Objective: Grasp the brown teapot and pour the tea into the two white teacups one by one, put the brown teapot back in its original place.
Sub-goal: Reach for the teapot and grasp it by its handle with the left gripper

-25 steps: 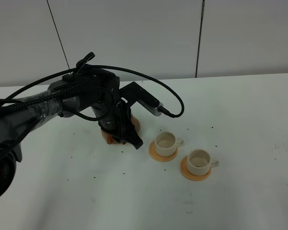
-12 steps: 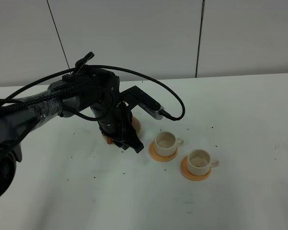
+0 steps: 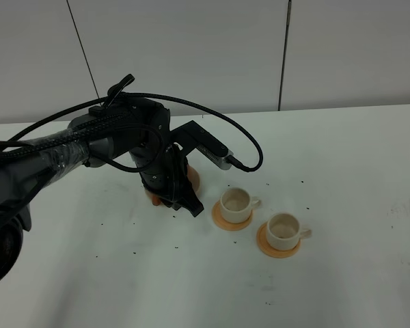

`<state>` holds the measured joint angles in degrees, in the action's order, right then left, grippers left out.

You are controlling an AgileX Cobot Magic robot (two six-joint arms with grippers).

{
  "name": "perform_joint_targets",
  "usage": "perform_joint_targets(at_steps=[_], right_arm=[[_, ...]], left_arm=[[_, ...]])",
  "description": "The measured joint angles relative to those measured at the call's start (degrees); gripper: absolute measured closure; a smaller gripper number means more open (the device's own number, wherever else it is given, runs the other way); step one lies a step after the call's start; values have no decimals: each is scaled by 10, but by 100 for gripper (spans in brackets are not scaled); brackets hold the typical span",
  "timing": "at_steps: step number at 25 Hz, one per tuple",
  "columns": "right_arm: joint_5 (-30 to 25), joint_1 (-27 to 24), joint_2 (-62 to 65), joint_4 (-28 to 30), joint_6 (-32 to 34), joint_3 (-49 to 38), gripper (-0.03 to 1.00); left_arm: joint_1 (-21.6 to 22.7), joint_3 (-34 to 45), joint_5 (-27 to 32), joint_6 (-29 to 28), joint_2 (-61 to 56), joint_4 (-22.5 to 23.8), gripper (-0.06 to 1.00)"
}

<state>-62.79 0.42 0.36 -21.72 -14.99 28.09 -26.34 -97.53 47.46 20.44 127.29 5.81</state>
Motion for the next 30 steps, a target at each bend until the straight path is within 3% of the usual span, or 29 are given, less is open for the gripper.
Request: perform_joint_targets(at_steps=[7,15,30], right_arm=[[0,0,0,0,0,0,72],[0,0,0,0,0,0,72],[0,0,0,0,0,0,72]], left_arm=[[0,0,4,-3,0,9,62],[0,0,26,-67,0,82,62],[0,0,69,-95,0,111,62]])
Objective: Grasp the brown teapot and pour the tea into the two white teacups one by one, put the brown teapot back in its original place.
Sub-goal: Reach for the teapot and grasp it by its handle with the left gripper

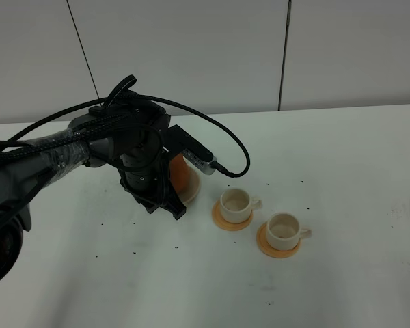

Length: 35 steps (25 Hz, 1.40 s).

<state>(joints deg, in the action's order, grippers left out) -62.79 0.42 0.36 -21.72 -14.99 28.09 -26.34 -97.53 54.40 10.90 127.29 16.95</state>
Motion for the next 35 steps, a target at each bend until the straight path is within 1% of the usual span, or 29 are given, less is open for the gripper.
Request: perform_joint_targets(at_steps=[2,4,10,12,14,17,21,23,27,30,35], right_arm=[[0,0,0,0,0,0,72],[0,0,0,0,0,0,72],[0,0,0,0,0,0,72],[0,0,0,0,0,0,72],[0,0,0,0,0,0,72],[0,0,0,0,0,0,72],[0,0,0,0,0,0,72],[0,0,0,0,0,0,72],[0,0,0,0,0,0,72],[0,0,0,0,0,0,72],[0,0,0,0,0,0,72]], left_arm=[[0,0,14,-3,0,-1,62],[0,0,19,-4,-2,-14,62],[0,0,29,-9,-34,-78,62],[0,0,30,-31,-44,-85,62],[0,0,30,-65,-49,-73,62],[0,0,45,-109,-51,-36,62],[0,0,82,-135,-51,4,62],[0,0,95,-147,-51,12,62],[0,0,104,-160,-51,15,62],[0,0,107,-162,-51,7,62],[4,0,85,-163,-51,3,61]])
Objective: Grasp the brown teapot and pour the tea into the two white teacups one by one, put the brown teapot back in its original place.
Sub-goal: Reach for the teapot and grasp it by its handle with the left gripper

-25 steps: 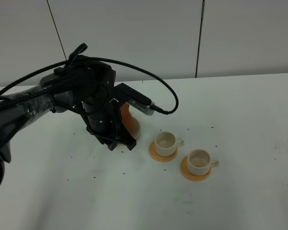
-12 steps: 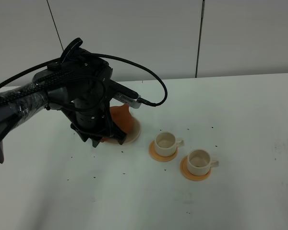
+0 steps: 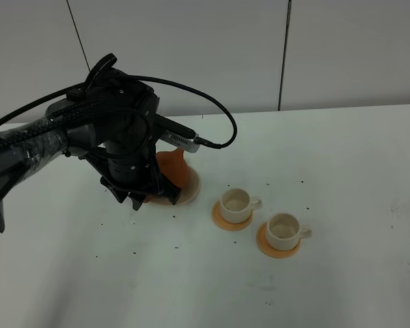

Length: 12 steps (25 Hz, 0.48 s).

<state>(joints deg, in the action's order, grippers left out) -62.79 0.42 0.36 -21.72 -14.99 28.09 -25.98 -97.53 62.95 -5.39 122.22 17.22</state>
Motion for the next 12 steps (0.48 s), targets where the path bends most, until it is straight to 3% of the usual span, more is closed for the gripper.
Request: perform_joint_targets(at_steps=[7,12], right_arm=[[0,0,0,0,0,0,72],[0,0,0,0,0,0,72]], left_arm=[[13,-1,-36,-3,9,-9,49],[15,-47,-21,-4,52,-9,47]])
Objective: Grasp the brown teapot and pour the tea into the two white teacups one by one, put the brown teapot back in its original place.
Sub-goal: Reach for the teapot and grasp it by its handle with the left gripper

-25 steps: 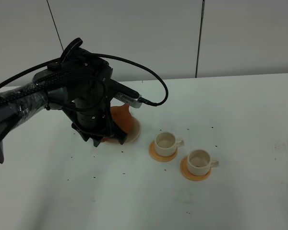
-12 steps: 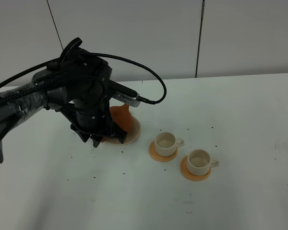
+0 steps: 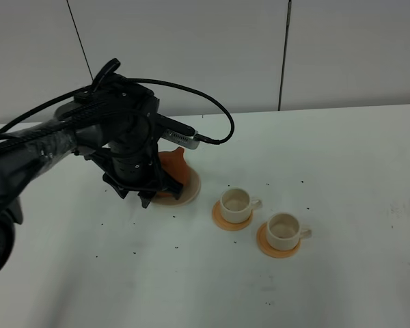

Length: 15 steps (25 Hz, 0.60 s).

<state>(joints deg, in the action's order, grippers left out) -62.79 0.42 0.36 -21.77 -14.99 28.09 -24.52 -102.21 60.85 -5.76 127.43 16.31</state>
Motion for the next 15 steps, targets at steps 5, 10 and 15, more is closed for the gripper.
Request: perform_joint_targets(at_steps=[5,10,15], right_arm=[[0,0,0,0,0,0,72],[0,0,0,0,0,0,72],[0,0,0,0,0,0,72]], left_arm=[[0,-59,21,0,42,-2,47],[0,-85,36,0,60,-4,47],[0,-86,34,-5,62,-4,47]])
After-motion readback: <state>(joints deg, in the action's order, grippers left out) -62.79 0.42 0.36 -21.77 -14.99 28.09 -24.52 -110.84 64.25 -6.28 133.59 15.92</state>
